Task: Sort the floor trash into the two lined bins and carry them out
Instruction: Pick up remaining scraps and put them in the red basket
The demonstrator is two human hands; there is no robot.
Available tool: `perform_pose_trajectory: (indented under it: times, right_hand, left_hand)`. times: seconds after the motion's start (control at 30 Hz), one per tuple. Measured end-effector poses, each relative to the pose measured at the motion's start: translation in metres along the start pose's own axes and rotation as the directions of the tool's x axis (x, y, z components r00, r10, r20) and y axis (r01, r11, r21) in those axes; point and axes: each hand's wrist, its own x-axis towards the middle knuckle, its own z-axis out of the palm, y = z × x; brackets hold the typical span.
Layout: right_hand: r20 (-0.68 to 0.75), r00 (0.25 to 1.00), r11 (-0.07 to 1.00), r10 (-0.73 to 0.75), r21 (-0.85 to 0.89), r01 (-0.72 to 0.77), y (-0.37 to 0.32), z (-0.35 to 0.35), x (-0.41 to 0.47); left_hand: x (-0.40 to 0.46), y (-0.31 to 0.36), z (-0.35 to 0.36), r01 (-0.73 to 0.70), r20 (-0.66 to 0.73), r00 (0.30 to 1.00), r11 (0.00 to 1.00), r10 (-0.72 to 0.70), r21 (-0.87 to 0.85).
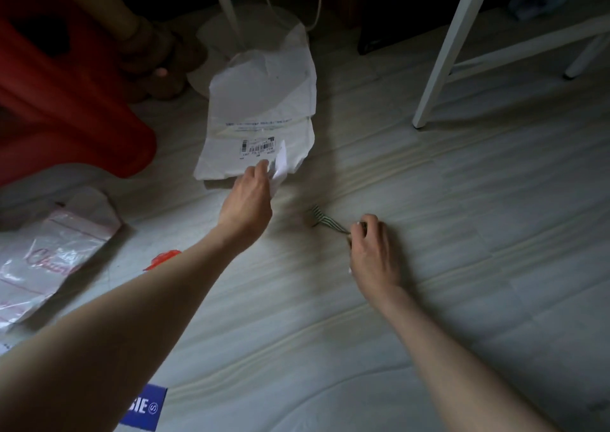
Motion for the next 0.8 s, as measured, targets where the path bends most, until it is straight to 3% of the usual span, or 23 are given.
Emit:
perform_pose_trajectory:
  times: [0.2,0.3,0.53,0.8]
  right_hand:
    - [-0.302,0.952,0.995,-0.05,-0.102,0.02,0.006,0.015,0.0]
    - [-0.376,0.922,0.99,-0.093,-0.132,0.045,0.007,0.02,0.002]
    - [-0.401,0.911,0.995,-0.094,-0.049,0.082,0.016,0.032,0.004]
    - [-0.329,0.941,0.995,-0.079,0.039,0.097,0.017,0.035,0.005]
  left_hand:
    - [0.027,-0.01,0.01,0.019,0.001,1.0,0.973,-0.02,0.23]
    - [0.039,-0.015,0.014,0.03,-0.008,1.0,0.954,-0.029,0.298]
    - [0.055,-0.019,0.02,0.024,-0.081,0.997,0.942,0.003,0.334]
    - [0.03,-0.037,0.002,0.064,-0.198,0.979,0.992,-0.04,0.113]
